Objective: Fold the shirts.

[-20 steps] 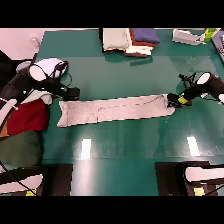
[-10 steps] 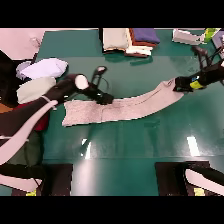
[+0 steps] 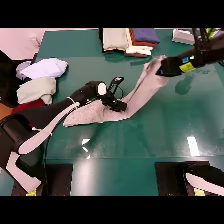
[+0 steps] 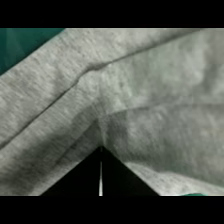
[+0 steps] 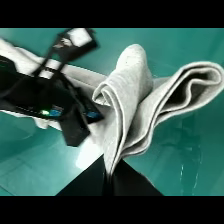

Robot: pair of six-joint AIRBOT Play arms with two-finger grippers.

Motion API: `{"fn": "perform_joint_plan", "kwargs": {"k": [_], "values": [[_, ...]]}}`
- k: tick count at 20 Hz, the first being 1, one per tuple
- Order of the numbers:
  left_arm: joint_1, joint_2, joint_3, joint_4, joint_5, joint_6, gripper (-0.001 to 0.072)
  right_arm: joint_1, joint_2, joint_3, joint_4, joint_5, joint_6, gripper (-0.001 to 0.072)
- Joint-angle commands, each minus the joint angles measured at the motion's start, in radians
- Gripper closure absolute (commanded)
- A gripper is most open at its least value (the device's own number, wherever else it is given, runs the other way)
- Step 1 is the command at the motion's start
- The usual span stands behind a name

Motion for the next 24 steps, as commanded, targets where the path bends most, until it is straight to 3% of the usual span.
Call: {"fn": "perform_joint_plan", "kwargs": {"k": [1,5,9,13,16,18,21,24], "values": [[0.018,-0.005,0.027,0.021,-0.048,-0.019,0.0684,0.089,-0.056,0.087,0.004,0.006,0.026,0.0702],[0.124,0.15,0.033,0.21,-0.107,-0.078,0.0684,0.168,-0.108,0.118,0.005,-0.031,0.041,0.0702],[0.3,0.377,0.033,0.45,-0.232,-0.069,0.0682,0.298,-0.172,0.118,0.006,-0.136,0.072,0.0702],[0.509,0.598,0.033,0.527,-0.263,-0.019,0.0682,0.492,-0.315,0.118,0.007,-0.346,0.106,0.07],[0.612,0.69,0.033,0.527,-0.263,-0.016,0.0682,0.606,-0.467,0.119,0.084,-0.602,0.093,0.0682],[0.646,0.718,0.034,0.527,-0.282,-0.016,0.0682,0.641,-0.558,0.127,0.173,-0.741,-0.005,0.0386],[0.656,0.719,0.033,0.52,-0.324,0.002,0.0683,0.608,-0.593,0.203,0.119,-0.599,0.002,0.0369],[0.645,0.719,0.031,0.465,-0.341,0.002,0.0683,0.494,-0.512,0.121,-0.013,-0.438,0.056,0.037]]}}
